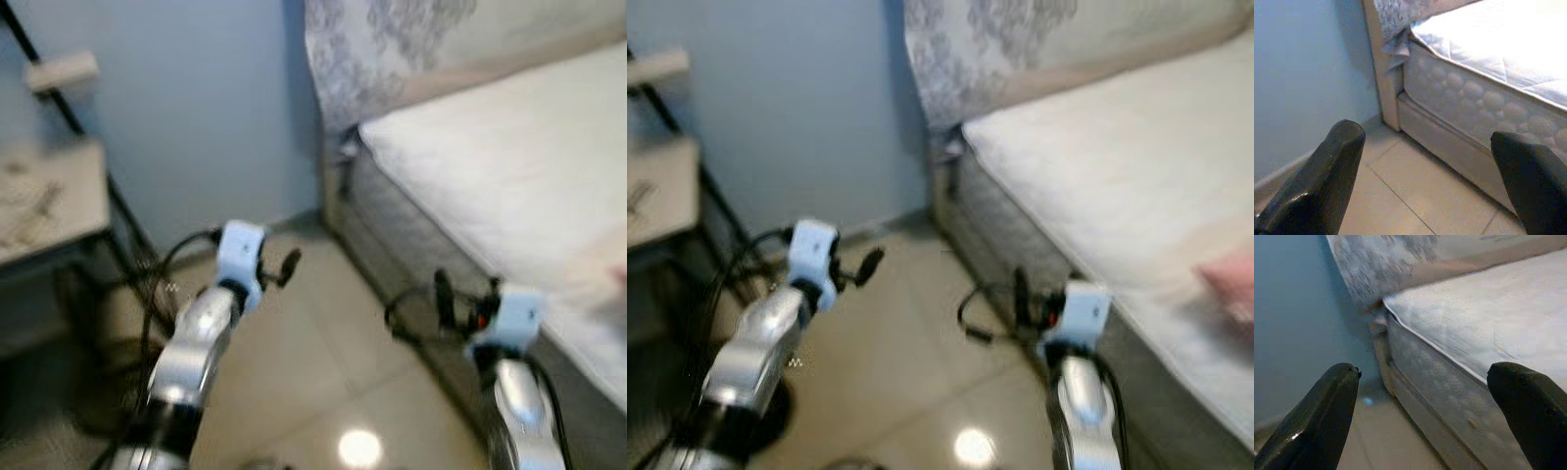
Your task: Clean up the room
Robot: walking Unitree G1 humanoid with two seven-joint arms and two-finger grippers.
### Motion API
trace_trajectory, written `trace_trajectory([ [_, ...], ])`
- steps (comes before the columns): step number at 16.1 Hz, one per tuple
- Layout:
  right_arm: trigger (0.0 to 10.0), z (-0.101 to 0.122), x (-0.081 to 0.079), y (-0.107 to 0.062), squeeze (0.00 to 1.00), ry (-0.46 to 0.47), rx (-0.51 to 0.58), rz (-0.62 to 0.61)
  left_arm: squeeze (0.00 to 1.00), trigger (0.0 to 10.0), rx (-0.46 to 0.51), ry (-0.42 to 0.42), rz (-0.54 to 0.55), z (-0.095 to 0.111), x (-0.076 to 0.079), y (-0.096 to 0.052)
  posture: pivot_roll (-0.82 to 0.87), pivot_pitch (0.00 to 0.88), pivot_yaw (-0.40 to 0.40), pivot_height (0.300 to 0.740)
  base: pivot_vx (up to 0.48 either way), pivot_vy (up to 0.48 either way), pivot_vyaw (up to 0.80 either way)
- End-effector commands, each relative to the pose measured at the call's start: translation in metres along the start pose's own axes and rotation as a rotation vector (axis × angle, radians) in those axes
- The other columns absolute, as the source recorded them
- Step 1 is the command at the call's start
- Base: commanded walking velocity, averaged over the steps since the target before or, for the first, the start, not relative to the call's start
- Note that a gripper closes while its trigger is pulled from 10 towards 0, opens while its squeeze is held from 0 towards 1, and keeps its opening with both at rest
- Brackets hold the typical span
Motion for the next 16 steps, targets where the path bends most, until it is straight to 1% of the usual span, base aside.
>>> trace_trajectory([
  [1, 10.0, 0.002, 0.0, 0.0, 0.0, 0.0, -0.001, 0.014, 0.0, 10.0, 0.019, -0.009, 0.02, 0.002, -0.003, -0.001, 0.18, 0.036, 0.013, 0.74, 0.0, 0.0, 0.0],
  [2, 10.0, 0.003, 0.011, 0.0, 0.0, -0.002, -0.001, -0.01, 0.0, 10.0, 0.022, 0.0, 0.016, 0.0, 0.0, -0.001, 0.18, 0.033, 0.001, 0.74, 0.0, 0.0, 0.0],
  [4, 10.0, 0.007, 0.018, 0.002, 0.0, 0.008, 0.012, -0.035, 0.0, 10.0, 0.025, 0.002, 0.017, -0.001, -0.001, -0.001, 0.17, 0.033, 0.001, 0.74, 0.0, 0.0, 0.0],
  [5, 10.0, 0.009, 0.019, 0.003, 0.0, 0.018, 0.017, -0.045, 0.0, 10.0, 0.025, 0.005, 0.014, -0.001, -0.002, -0.001, 0.18, 0.035, 0.0, 0.74, 0.0, 0.0, 0.0],
  [6, 10.0, 0.009, 0.018, 0.003, 0.0, 0.028, 0.013, -0.044, 0.0, 10.0, 0.029, 0.006, 0.013, 0.001, -0.003, 0.0, 0.17, 0.036, -0.001, 0.74, 0.0, 0.0, -0.73],
  [7, 10.0, 0.006, 0.017, 0.002, 0.0, 0.032, 0.004, -0.039, 0.0, 10.0, 0.034, 0.003, 0.002, 0.003, -0.002, 0.002, 0.18, 0.038, -0.003, 0.74, 0.0, 0.0, -0.78],
  [8, 10.0, 0.004, 0.016, 0.0, 0.0, 0.028, -0.002, -0.038, 0.0, 10.0, 0.039, 0.026, -0.022, 0.006, 0.003, 0.003, 0.17, 0.038, -0.001, 0.74, 0.0, 0.0, -0.77],
  [9, 10.0, 0.003, 0.016, 0.0, 0.0, 0.027, -0.003, -0.039, 0.0, 10.0, 0.04, 0.032, -0.028, 0.006, 0.004, 0.004, 0.17, 0.037, 0.0, 0.74, 0.0, 0.476, -0.77],
  [10, 10.0, 0.003, 0.018, 0.0, 0.0, 0.026, -0.002, -0.043, 0.0, 10.0, 0.046, 0.041, -0.048, 0.007, 0.009, 0.006, 0.16, 0.037, 0.005, 0.74, 0.0, 0.48, -0.77],
  [12, 10.0, 0.004, 0.022, -0.001, 0.0, 0.018, 0.0, -0.05, 0.0, 10.0, 0.046, 0.041, -0.058, 0.007, 0.013, 0.007, 0.16, 0.038, 0.003, 0.74, 0.0, 0.48, -0.77],
  [14, 10.0, 0.006, 0.026, -0.002, 0.0, 0.01, 0.005, -0.059, 0.0, 10.0, 0.048, 0.037, -0.082, 0.006, 0.02, 0.01, 0.15, 0.038, -0.003, 0.74, 0.0, 0.48, -0.77],
  [16, 10.0, 0.006, 0.028, -0.003, 0.0, 0.011, 0.004, -0.071, 0.0, 10.0, 0.055, 0.048, -0.089, 0.008, 0.022, 0.012, 0.15, 0.026, -0.004, 0.74, 0.0, 0.424, -0.77],
])
Point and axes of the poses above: a point about 5 cm out from each wrist's last joint towards the gripper, its own y axis pointing out of the wrist towards the gripper, its own z axis along the axis of the wrist's last joint, x = y × z, the point moved 5 cm from there along y, pointing out of the wrist towards the gripper, and after that the axes turned 10 degrees about -y, right-handed, at the moved point
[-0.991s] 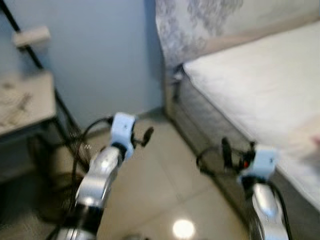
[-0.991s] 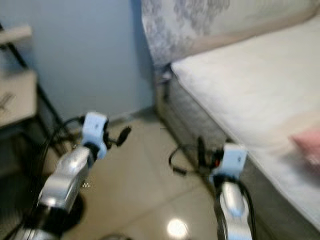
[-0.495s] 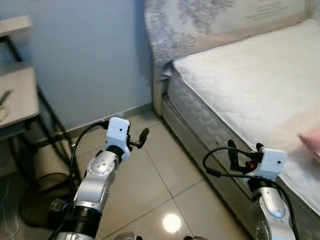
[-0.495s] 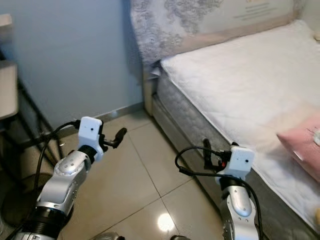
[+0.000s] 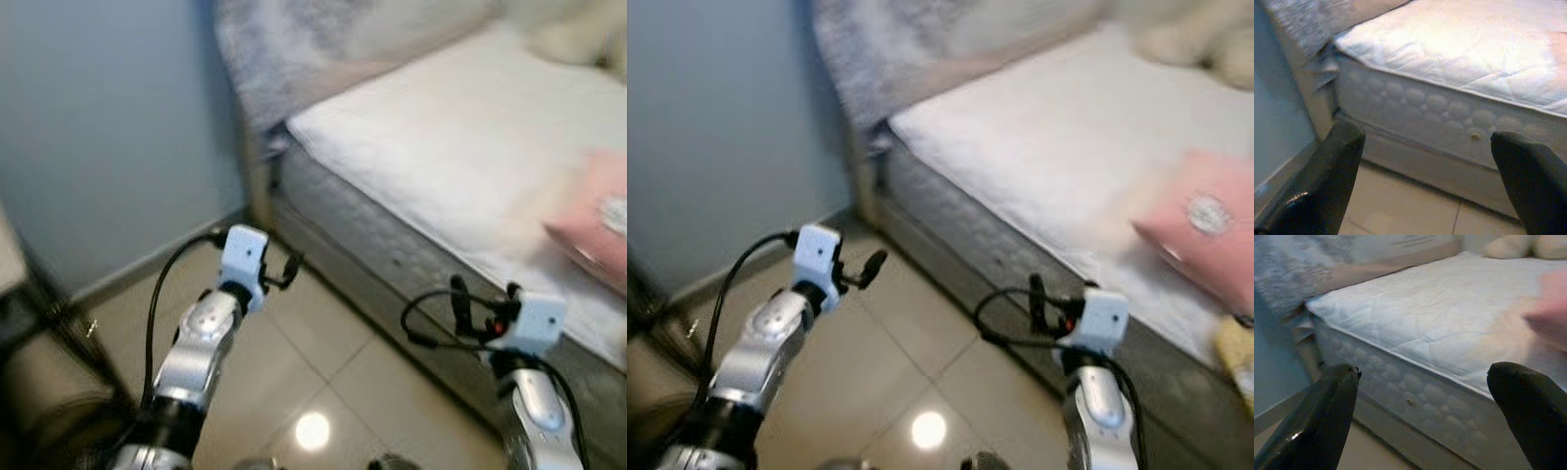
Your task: Clean up the room
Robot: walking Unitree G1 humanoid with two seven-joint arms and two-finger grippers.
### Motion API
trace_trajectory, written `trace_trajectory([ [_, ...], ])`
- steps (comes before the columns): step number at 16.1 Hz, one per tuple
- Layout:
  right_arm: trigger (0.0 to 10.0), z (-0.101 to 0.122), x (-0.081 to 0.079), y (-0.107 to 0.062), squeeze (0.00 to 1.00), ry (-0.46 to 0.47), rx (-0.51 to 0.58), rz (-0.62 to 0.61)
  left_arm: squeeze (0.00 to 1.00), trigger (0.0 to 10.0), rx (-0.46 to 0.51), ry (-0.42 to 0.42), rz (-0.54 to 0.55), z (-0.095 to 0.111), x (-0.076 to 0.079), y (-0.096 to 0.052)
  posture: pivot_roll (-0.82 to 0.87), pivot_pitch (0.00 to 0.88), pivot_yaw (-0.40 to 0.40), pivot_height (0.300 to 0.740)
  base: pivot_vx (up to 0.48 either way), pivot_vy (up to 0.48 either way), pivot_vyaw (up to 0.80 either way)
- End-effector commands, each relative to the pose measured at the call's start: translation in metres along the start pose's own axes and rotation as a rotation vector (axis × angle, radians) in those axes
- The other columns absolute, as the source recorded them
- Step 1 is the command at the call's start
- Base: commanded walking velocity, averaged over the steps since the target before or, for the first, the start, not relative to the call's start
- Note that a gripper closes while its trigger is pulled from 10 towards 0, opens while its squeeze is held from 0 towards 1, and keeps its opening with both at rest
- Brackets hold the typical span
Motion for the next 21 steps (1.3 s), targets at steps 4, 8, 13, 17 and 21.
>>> trace_trajectory([
  [4, 10.0, 0.001, 0.011, -0.006, 0.0, 0.001, 0.017, -0.063, 0.0, 10.0, 0.007, -0.003, -0.03, 0.003, 0.01, 0.005, 0.16, 0.016, -0.006, 0.74, 0.0, 0.0, -0.39],
  [8, 10.0, 0.006, 0.03, -0.033, 0.0, 0.019, 0.039, -0.156, 0.0, 10.0, 0.021, -0.148, -0.016, 0.001, 0.003, -0.007, 0.17, 0.005, -0.017, 0.74, 0.0, 0.0, -0.18],
  [13, 10.0, 0.005, 0.026, -0.026, 0.0, -0.08, 0.019, -0.076, 0.0, 10.0, -0.095, -0.144, 0.002, -0.045, -0.011, -0.037, 0.15, 0.002, -0.027, 0.74, 0.0, 0.0, -0.68],
  [17, 10.0, 0.006, 0.021, -0.015, 0.0, -0.112, 0.017, -0.032, 0.0, 10.0, -0.008, -0.046, -0.045, -0.019, 0.003, -0.017, 0.16, 0.01, -0.04, 0.74, 0.0, 0.0, -0.61],
  [21, 10.0, 0.01, 0.016, -0.009, 0.0, -0.079, 0.046, -0.035, 0.0, 10.0, 0.108, -0.041, -0.056, 0.012, 0.013, -0.006, 0.16, 0.005, -0.04, 0.74, 0.349, 0.0, 0.0],
])
Point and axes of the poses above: a point about 5 cm out from each wrist's last joint towards the gripper, its own y axis pointing out of the wrist towards the gripper, its own z axis along the axis of the wrist's last joint, x = y × z, the point moved 5 cm from there along y, pointing out of the wrist towards the gripper, and after that the axes turned 10 degrees about -y, right-handed, at the moved point
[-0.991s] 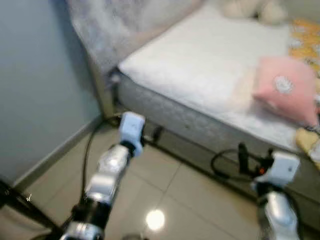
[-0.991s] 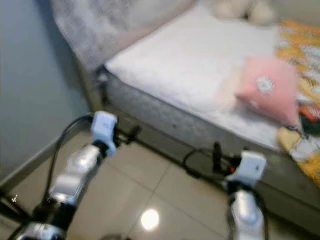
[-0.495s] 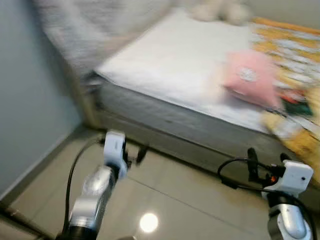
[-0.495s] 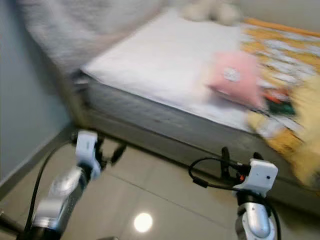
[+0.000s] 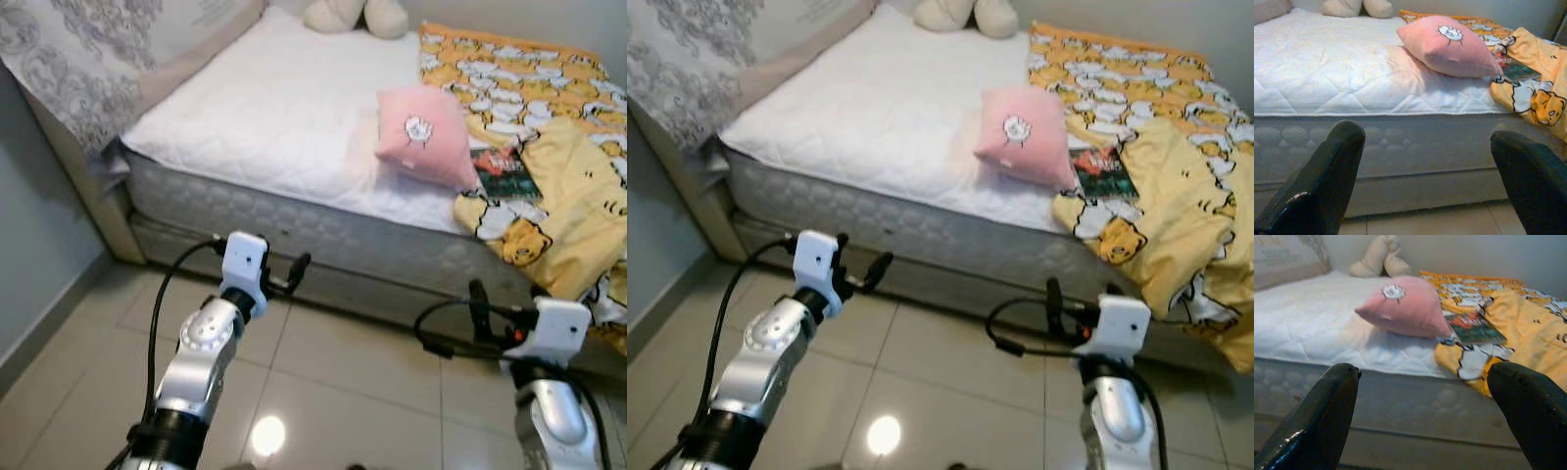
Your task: Clean up the room
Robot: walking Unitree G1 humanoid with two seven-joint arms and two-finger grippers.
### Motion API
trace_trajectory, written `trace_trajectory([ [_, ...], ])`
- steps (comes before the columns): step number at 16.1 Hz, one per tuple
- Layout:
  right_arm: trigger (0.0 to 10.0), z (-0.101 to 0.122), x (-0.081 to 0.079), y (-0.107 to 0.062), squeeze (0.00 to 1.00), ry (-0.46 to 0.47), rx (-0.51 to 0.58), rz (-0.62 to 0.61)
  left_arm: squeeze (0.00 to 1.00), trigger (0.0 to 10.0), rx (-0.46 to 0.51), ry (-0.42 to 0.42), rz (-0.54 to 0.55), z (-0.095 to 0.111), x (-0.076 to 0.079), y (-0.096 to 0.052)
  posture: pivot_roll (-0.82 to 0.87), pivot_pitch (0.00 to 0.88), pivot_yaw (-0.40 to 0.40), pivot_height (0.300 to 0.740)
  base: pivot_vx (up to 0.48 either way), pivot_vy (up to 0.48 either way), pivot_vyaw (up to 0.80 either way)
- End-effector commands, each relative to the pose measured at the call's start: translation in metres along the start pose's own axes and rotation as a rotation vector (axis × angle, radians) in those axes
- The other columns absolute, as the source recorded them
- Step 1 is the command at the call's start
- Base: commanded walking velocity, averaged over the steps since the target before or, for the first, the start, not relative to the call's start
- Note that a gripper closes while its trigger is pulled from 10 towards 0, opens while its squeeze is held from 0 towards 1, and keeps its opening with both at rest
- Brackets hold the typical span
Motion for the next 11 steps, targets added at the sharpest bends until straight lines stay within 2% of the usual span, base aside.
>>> trace_trajectory([
  [1, 10.0, -0.001, 0.002, 0.001, 0.0, 0.002, 0.003, -0.01, 0.0, 10.0, 0.056, 0.011, -0.023, 0.016, 0.01, 0.006, 0.16, 0.005, -0.036, 0.74, 0.472, 0.0, 0.0],
  [3, 10.0, -0.002, 0.002, 0.002, 0.0, 0.005, 0.001, -0.019, 0.0, 10.0, 0.074, 0.009, -0.037, 0.022, 0.017, 0.01, 0.15, 0.005, -0.031, 0.74, 0.472, 0.0, 0.0],
  [11, 10.0, -0.002, 0.002, 0.004, 0.0, 0.011, 0.008, -0.033, 0.0, 10.0, 0.062, 0.036, -0.082, 0.022, 0.025, 0.015, 0.15, 0.002, -0.019, 0.74, 0.476, 0.0, 0.0],
])
Point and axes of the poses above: a point about 5 cm out from each wrist's last joint towards the gripper, its own y axis pointing out of the wrist towards the gripper, its own z axis along the axis of the wrist's last joint, x = y × z, the point moved 5 cm from there along y, pointing out of the wrist towards the gripper, and after that the axes turned 10 degrees about -y, right-handed, at the moved point
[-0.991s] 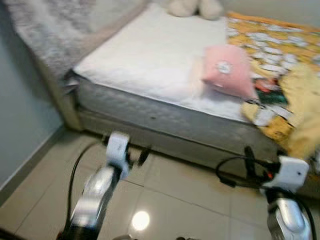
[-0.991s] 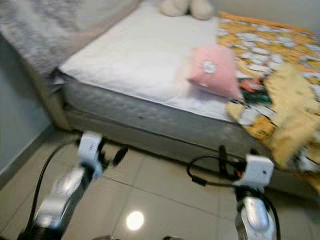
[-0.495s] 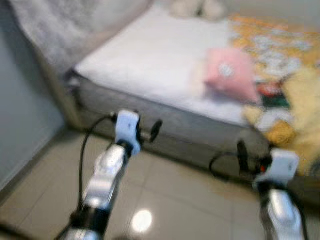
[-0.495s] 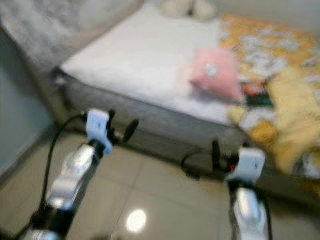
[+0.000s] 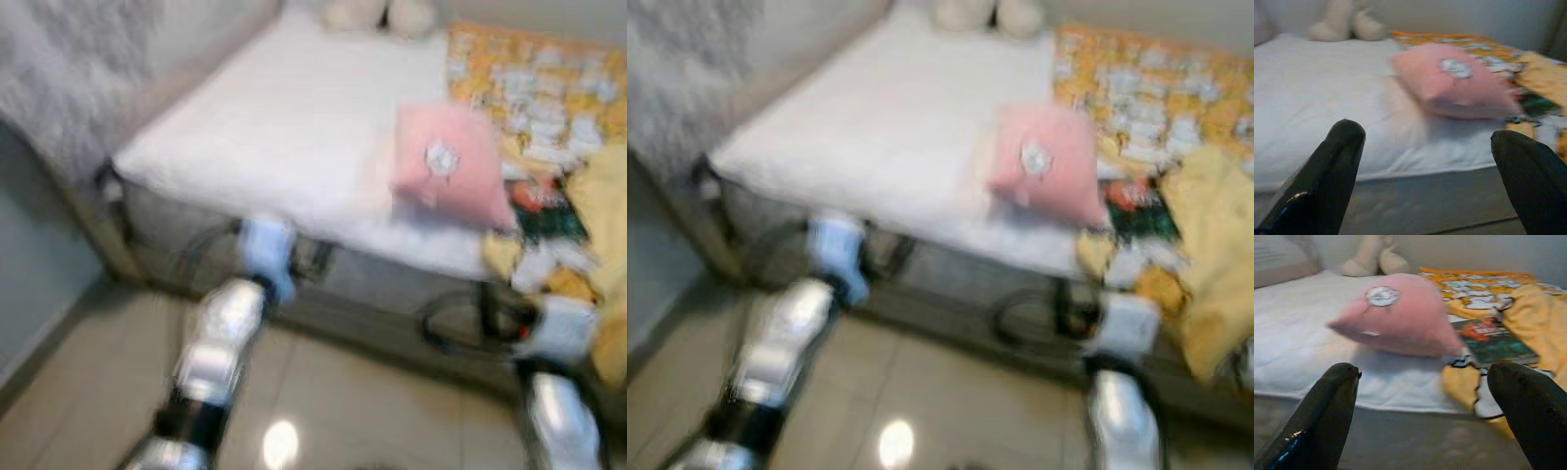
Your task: Clean up the room
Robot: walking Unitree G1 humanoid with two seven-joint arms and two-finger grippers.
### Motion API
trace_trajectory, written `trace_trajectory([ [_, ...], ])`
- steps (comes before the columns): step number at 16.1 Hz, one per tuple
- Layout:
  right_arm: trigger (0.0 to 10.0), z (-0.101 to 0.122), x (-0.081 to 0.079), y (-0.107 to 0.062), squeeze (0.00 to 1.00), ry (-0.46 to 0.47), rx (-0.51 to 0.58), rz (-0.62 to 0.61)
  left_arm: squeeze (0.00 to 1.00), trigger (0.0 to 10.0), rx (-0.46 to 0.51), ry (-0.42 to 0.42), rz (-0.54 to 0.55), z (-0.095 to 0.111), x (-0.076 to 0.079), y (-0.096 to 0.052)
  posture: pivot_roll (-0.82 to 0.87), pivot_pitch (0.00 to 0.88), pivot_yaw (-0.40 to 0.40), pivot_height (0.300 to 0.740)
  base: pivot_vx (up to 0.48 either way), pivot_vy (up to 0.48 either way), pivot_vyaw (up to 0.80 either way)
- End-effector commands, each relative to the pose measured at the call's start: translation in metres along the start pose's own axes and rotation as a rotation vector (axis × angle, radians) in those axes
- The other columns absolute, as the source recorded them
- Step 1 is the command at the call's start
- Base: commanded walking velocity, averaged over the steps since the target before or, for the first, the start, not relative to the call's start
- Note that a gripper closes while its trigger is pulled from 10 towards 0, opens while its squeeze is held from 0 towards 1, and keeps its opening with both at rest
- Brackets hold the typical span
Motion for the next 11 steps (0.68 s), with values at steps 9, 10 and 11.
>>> trace_trajectory([
  [9, 10.0, 0.0163, -0.0092, 0.0098, 0.0, 0.005, 0.06, 0.025, 0.0, 10.0, 0.01, 0.003, 0.024, 0.004, -0.0088, 0.0022, 0.14, 0.0, -0.018, 0.74, 0.48, 0.0, 0.0],
  [10, 10.0, 0.0163, -0.0092, 0.0098, 0.0, 0.005, 0.06, 0.025, 0.0, 10.0, 0.009, 0.005, 0.025, 0.0038, -0.0091, 0.0025, 0.14, 0.0, -0.018, 0.74, 0.0, 0.0, 0.0],
  [11, 10.0, 0.0167, -0.0093, 0.0096, 0.0, 0.005, 0.061, 0.025, 0.0, 10.0, 0.004, 0.006, 0.031, 0.0035, -0.0103, 0.0033, 0.14, 0.0, -0.017, 0.74, 0.0, 0.0, 0.0],
])
Point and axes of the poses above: a point about 5 cm out from each wrist's last joint towards the gripper, its own y axis pointing out of the wrist towards the gripper, its own z axis along the axis of the wrist's last joint, x = y × z, the point moved 5 cm from there along y, pointing out of the wrist towards the gripper, and after that the axes turned 10 degrees about -y, right-handed, at the moved point
